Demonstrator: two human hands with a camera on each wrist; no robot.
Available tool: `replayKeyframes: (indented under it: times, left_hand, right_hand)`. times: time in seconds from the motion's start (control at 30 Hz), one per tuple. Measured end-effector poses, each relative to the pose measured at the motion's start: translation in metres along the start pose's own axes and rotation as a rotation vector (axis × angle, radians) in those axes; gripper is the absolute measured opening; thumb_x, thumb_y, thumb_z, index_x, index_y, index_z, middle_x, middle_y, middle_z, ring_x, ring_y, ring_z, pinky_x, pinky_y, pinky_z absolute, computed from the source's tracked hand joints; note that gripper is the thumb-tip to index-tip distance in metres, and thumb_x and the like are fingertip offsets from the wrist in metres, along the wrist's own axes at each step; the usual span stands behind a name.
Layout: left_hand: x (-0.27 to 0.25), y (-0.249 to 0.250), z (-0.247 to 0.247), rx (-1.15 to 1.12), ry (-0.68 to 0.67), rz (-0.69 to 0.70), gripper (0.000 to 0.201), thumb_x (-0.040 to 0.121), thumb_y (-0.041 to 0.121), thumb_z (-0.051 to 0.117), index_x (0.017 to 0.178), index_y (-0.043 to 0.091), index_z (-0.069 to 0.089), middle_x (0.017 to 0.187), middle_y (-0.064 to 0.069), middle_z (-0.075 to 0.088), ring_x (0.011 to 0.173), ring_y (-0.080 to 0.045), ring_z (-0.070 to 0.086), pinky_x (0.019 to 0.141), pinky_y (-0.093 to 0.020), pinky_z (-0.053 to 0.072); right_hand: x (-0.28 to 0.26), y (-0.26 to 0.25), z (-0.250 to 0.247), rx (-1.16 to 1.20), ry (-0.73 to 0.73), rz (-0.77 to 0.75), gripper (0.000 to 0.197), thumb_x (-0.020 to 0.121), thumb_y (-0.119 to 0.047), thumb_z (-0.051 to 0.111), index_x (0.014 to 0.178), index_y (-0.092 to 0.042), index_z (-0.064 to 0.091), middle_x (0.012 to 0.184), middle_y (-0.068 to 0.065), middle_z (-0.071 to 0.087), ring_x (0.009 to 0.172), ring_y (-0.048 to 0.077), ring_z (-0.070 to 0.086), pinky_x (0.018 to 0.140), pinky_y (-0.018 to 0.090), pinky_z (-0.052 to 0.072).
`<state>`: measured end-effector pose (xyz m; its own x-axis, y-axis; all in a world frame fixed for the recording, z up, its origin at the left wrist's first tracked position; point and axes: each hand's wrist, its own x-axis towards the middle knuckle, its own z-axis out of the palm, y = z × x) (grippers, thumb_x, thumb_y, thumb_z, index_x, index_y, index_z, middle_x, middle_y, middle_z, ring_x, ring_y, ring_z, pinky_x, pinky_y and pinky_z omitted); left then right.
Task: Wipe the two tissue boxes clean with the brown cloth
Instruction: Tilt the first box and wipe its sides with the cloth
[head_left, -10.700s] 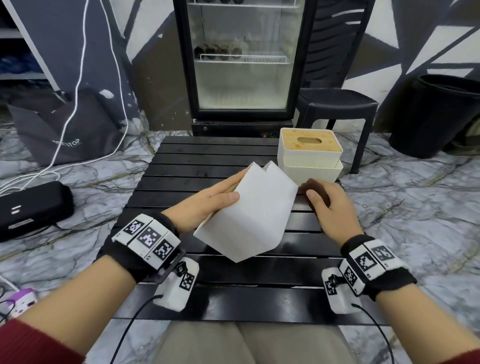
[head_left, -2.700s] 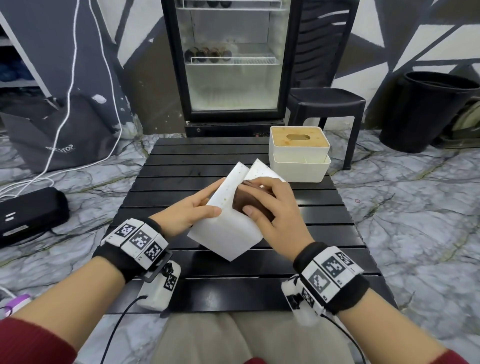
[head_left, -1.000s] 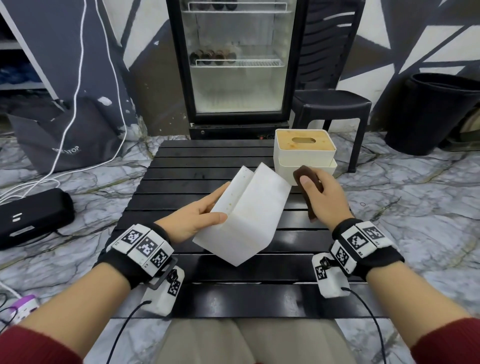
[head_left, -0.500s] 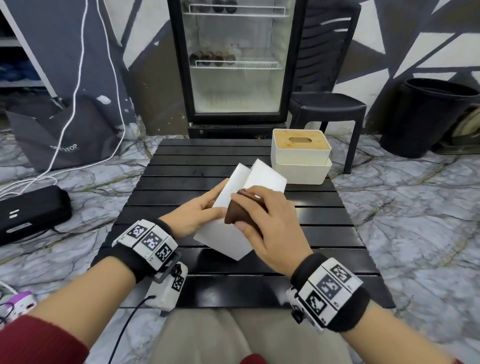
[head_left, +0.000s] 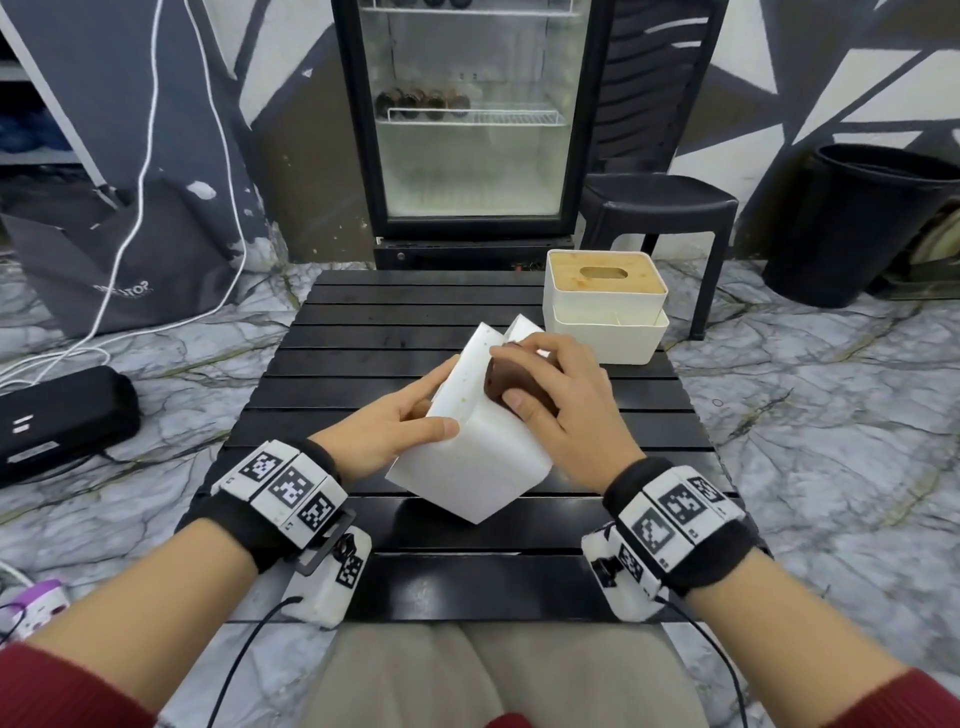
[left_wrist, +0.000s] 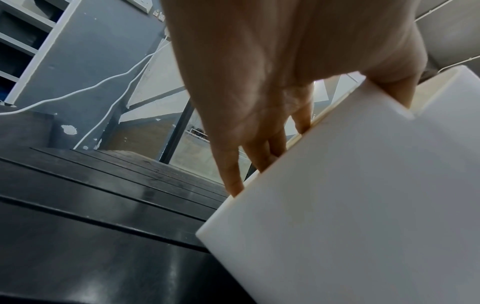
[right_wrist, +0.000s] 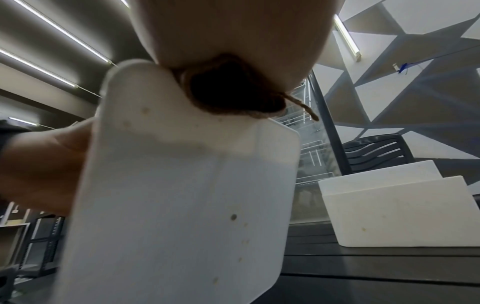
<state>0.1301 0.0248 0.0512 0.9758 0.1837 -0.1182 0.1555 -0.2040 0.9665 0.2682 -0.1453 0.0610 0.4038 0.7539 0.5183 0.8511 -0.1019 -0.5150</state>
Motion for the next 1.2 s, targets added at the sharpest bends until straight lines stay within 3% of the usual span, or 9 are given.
replayKeyframes:
  times: [0.2, 0.43, 0.63, 0.7, 0.8, 0.87, 0.97, 1.07, 1.2]
  left_hand:
    - [0.000, 0.001, -0.002, 0.024, -0.016, 0.000, 0.065, 0.075, 0.043, 0.062, 0.125, 0.071, 0.031, 0.126, 0.012, 0.062, 0.116, -0.011, 0.058, 0.094, -0.026, 0.043]
    - [0.000, 0.000, -0.006, 0.018, -0.018, -0.001, 0.065, 0.075, 0.041, 0.063, 0.124, 0.071, 0.032, 0.126, 0.010, 0.062, 0.116, -0.013, 0.058, 0.094, -0.020, 0.047]
    - [0.000, -0.004, -0.008, -0.007, -0.014, -0.010, 0.069, 0.076, 0.039, 0.063, 0.130, 0.066, 0.030, 0.129, 0.009, 0.060, 0.119, -0.013, 0.056, 0.090, -0.017, 0.046]
    - [-0.001, -0.006, -0.010, -0.018, -0.019, -0.025, 0.072, 0.077, 0.038, 0.063, 0.136, 0.059, 0.026, 0.132, 0.016, 0.057, 0.122, -0.009, 0.053, 0.094, -0.017, 0.043]
    - [-0.006, -0.006, -0.016, 0.052, -0.040, -0.042, 0.070, 0.086, 0.031, 0.059, 0.139, 0.051, 0.019, 0.133, 0.037, 0.045, 0.126, 0.009, 0.042, 0.093, -0.006, 0.037]
    - [-0.010, -0.008, -0.021, 0.098, 0.025, -0.042, 0.065, 0.095, 0.018, 0.053, 0.141, 0.046, 0.018, 0.132, 0.038, 0.045, 0.126, 0.010, 0.040, 0.092, -0.005, 0.036]
    - [-0.020, -0.002, -0.019, 0.009, 0.333, 0.007, 0.054, 0.096, 0.011, 0.047, 0.140, 0.038, 0.030, 0.130, 0.014, 0.053, 0.125, -0.005, 0.048, 0.100, -0.024, 0.039]
    - [-0.033, 0.011, -0.001, 0.174, 0.541, 0.103, 0.051, 0.092, 0.035, 0.055, 0.139, 0.038, 0.035, 0.135, 0.013, 0.048, 0.123, 0.001, 0.044, 0.103, -0.025, 0.032]
    - [-0.037, 0.023, 0.034, 0.760, 0.639, 0.081, 0.092, 0.073, 0.071, 0.046, 0.147, 0.021, 0.026, 0.146, 0.008, 0.034, 0.132, -0.008, 0.026, 0.110, -0.026, 0.020]
  right_hand:
    - [0.019, 0.019, 0.001, 0.029, 0.018, 0.069, 0.041, 0.085, -0.035, 0.044, 0.125, -0.031, 0.052, 0.121, -0.005, 0.043, 0.109, 0.010, 0.034, 0.097, 0.034, 0.028]
    - [0.041, 0.037, 0.000, 0.012, 0.014, 0.134, 0.036, 0.090, -0.028, 0.047, 0.126, -0.028, 0.050, 0.122, 0.001, 0.044, 0.112, 0.019, 0.036, 0.099, 0.044, 0.032]
    - [0.054, 0.041, -0.003, 0.108, -0.074, 0.231, 0.036, 0.093, -0.025, 0.046, 0.129, -0.026, 0.047, 0.123, 0.002, 0.050, 0.113, 0.019, 0.045, 0.095, 0.030, 0.035]
    - [0.056, 0.037, -0.004, 0.085, -0.103, 0.249, 0.037, 0.093, -0.029, 0.046, 0.130, -0.028, 0.046, 0.123, 0.002, 0.054, 0.111, 0.019, 0.048, 0.093, 0.029, 0.037]
    - [0.061, 0.029, -0.003, 0.062, -0.110, 0.273, 0.036, 0.092, -0.033, 0.046, 0.129, -0.029, 0.047, 0.122, 0.003, 0.057, 0.110, 0.021, 0.051, 0.093, 0.031, 0.038]
    - [0.063, 0.023, 0.000, 0.046, -0.109, 0.296, 0.036, 0.092, -0.034, 0.046, 0.128, -0.030, 0.049, 0.121, 0.003, 0.058, 0.109, 0.022, 0.051, 0.094, 0.033, 0.040]
    - [0.065, 0.014, 0.008, -0.004, -0.102, 0.334, 0.036, 0.091, -0.038, 0.044, 0.126, -0.030, 0.049, 0.118, 0.006, 0.059, 0.106, 0.025, 0.053, 0.093, 0.036, 0.042]
    - [0.067, 0.004, 0.015, -0.093, -0.099, 0.371, 0.037, 0.092, -0.041, 0.041, 0.127, -0.029, 0.049, 0.113, 0.010, 0.058, 0.101, 0.029, 0.055, 0.088, 0.035, 0.043]
    - [0.063, -0.011, 0.021, -0.169, -0.098, 0.447, 0.038, 0.092, -0.042, 0.038, 0.126, -0.026, 0.047, 0.113, 0.012, 0.055, 0.103, 0.035, 0.054, 0.088, 0.042, 0.046]
